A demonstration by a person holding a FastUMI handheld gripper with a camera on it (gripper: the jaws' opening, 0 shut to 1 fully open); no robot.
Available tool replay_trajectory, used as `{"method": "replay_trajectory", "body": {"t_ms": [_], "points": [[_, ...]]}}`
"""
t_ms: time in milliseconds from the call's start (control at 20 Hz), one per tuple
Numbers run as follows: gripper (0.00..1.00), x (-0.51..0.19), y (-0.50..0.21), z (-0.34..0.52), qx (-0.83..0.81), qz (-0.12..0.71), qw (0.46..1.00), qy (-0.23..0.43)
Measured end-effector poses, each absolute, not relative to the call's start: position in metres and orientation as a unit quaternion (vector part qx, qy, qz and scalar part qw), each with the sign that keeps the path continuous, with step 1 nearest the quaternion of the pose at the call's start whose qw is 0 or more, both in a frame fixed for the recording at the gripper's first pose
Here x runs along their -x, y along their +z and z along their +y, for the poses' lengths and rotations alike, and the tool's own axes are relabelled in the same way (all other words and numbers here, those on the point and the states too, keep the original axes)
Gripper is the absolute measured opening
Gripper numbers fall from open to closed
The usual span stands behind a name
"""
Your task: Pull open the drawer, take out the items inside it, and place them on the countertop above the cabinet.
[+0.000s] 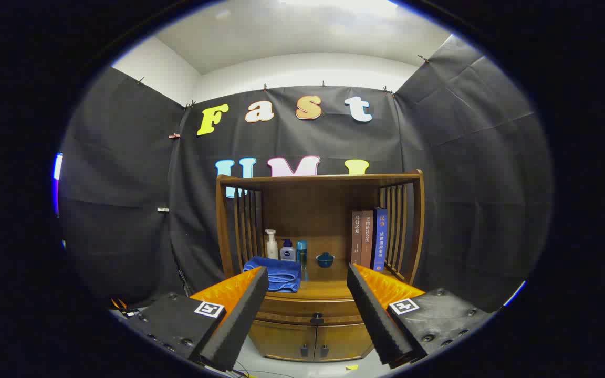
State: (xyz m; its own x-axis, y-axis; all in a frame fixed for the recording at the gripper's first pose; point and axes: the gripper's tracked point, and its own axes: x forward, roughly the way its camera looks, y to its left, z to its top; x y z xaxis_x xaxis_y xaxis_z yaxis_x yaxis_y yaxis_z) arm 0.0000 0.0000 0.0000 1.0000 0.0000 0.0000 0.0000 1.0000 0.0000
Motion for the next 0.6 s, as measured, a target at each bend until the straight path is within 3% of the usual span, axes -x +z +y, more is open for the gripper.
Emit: {"method": "replay_trajectory", "body": {"t_ms": [600], "points": [[0.98,-0.0009,-0.0014,0.0018,0.003,0.0,1.0,-0.007]]}}
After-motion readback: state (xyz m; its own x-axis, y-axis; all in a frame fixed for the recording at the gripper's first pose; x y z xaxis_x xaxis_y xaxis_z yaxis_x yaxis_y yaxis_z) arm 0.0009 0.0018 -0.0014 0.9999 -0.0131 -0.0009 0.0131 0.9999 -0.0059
